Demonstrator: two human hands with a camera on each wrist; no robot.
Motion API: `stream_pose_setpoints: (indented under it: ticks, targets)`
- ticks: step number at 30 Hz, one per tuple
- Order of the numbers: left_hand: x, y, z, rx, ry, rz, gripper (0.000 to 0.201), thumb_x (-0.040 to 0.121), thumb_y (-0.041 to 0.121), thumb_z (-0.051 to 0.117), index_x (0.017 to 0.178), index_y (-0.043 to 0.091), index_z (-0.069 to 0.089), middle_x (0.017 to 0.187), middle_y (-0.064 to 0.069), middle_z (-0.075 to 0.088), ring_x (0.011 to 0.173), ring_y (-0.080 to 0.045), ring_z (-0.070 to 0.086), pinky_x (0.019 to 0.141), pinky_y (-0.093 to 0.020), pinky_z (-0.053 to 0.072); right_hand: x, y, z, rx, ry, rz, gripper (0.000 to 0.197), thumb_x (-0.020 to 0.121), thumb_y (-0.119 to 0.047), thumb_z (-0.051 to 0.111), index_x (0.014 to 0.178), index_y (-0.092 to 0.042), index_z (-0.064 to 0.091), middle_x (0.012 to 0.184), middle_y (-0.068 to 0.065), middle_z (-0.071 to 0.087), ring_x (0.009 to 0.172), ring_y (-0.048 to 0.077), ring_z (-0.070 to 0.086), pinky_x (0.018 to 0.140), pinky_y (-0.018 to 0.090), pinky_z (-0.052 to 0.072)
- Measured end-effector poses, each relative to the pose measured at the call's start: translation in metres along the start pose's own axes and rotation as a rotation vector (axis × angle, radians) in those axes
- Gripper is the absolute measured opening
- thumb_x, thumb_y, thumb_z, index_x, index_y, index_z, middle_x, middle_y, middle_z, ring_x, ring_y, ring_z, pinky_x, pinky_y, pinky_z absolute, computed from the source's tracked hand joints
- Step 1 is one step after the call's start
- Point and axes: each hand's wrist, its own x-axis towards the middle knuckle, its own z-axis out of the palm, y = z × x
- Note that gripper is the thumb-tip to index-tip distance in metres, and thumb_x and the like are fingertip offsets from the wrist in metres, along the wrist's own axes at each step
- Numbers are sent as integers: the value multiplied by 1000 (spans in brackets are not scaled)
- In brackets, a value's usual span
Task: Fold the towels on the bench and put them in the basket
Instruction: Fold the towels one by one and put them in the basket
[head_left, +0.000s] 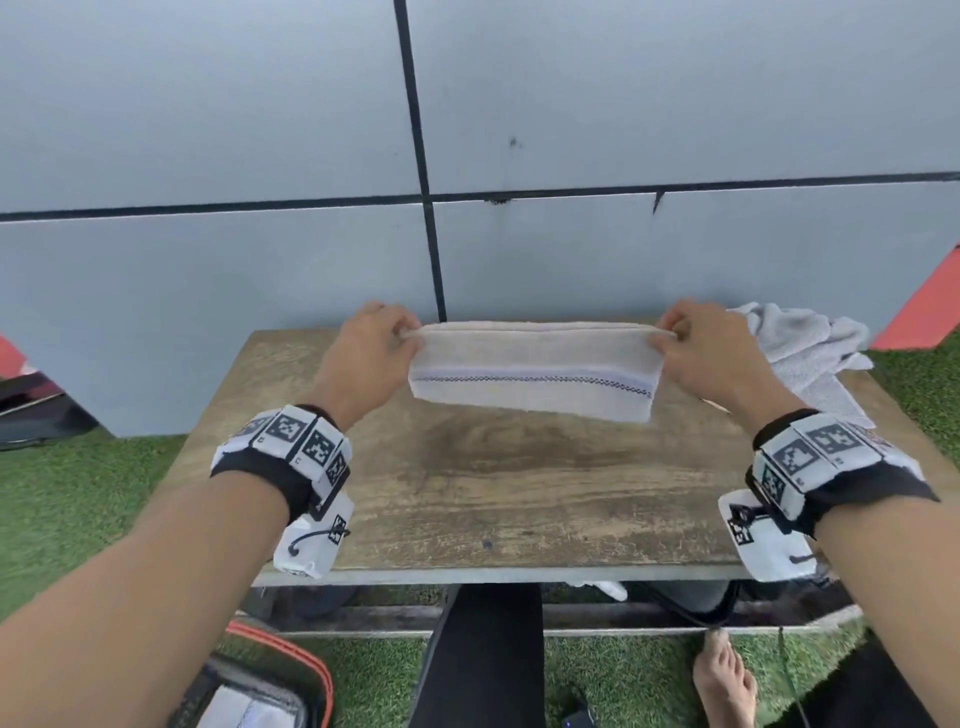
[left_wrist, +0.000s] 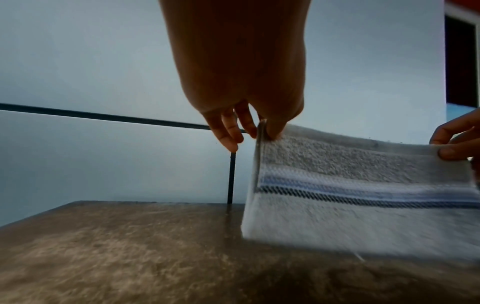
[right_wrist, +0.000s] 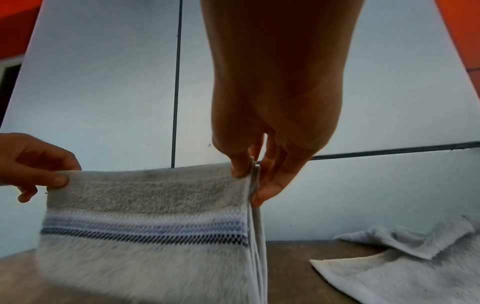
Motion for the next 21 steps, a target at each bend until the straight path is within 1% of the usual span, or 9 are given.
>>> stream_pose_setpoints:
  ticks: [2,4,6,8,9,12,14,16,21]
  targets:
    - [-18,-2,-4,-21,86,64,14,93,20,67,106,18,67,101,3,52,84,-14,53,80,-25,42,-17,-2,-4,84,38,-37,8,91,-18,68,94,-16,62,89,1,64,87,21,58,74,26,37]
    - [-44,-7,-2,15,42,75,16,92,20,68,109,20,65,103,6,50,83,-14,54,75,-24,45,-38,6,-1,86,-21,-68,10,90,-12,70,94,-15,61,95,2,66,86,21,62,71,27,39]
    - [-73,-17,5,57,-155,16,20,92,20,68,111,23,63,107,6,51,86,-10,55,69,-15,43,-60,22,7,-22,-256,-57,15,88,-11,71,93,-21,61,102,1,68,86,18,64,69,28,47]
    - [-97,-29,17,105,-372,-64,25,91,23,68,114,27,59,108,6,56,89,-9,58,65,-13,40,-80,39,19,-155,-513,9,20,88,-11,69,100,-26,62,110,-3,65,95,14,63,81,30,54]
    - [-107,-33,23,78,-429,-128,26,92,26,68,115,26,56,107,6,58,92,-12,60,68,-17,41,-87,46,25,-164,-549,58,20,90,-11,65,103,-26,61,110,-3,64,97,15,63,83,32,55]
    - [-119,-35,34,41,-410,-303,24,98,35,60,113,16,58,102,1,62,95,-17,60,77,-26,44,-104,51,40,-127,-419,197,7,97,-17,53,99,-18,59,97,1,66,87,18,62,72,33,52]
    - [-119,-34,39,103,-396,-324,29,101,40,55,86,17,63,78,0,61,71,-15,58,68,-26,42,-109,49,48,-165,-391,226,23,100,-27,54,82,-13,56,77,1,62,70,17,57,61,29,45]
    - [-119,-30,41,152,-398,-337,49,100,42,54,57,21,43,50,4,39,45,-14,38,53,-25,33,-114,45,53,-178,-379,248,40,100,-34,56,66,-15,46,59,-1,50,54,16,47,53,27,37]
    - [-115,-25,43,133,-377,-365,52,97,35,59,53,24,35,45,6,30,37,-12,27,47,-22,31,-118,45,58,-133,-296,277,19,95,-31,60,82,-18,57,79,2,65,71,18,61,65,33,51]
